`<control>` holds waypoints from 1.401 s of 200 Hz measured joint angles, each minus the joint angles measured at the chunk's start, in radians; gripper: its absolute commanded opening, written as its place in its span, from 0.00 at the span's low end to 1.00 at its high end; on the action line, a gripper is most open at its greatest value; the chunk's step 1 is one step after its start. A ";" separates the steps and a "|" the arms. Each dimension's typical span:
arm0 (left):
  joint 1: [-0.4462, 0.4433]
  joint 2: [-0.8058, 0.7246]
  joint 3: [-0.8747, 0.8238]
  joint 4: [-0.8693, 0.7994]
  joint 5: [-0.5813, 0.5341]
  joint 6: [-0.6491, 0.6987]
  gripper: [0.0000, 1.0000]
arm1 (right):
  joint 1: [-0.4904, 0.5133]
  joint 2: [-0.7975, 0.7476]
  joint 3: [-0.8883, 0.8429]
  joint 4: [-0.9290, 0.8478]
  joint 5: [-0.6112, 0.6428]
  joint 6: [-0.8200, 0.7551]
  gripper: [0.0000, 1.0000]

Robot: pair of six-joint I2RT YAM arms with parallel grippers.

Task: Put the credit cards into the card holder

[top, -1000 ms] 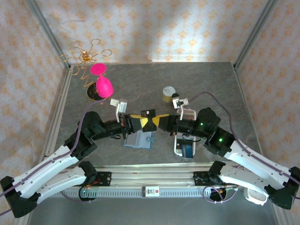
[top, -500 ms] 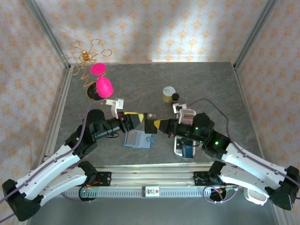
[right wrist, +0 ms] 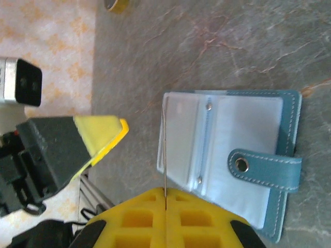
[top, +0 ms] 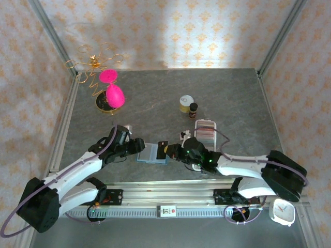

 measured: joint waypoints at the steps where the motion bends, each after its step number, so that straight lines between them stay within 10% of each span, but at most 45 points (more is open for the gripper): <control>1: 0.000 0.004 0.000 0.000 -0.001 0.000 0.55 | 0.000 0.005 0.000 0.005 0.001 0.003 0.00; 138: -0.093 0.217 0.021 0.006 -0.097 0.053 0.60 | 0.004 0.204 0.053 0.137 0.053 0.065 0.00; 280: -0.112 0.261 0.033 0.042 -0.137 0.076 0.33 | 0.015 0.292 0.087 0.158 0.053 0.073 0.00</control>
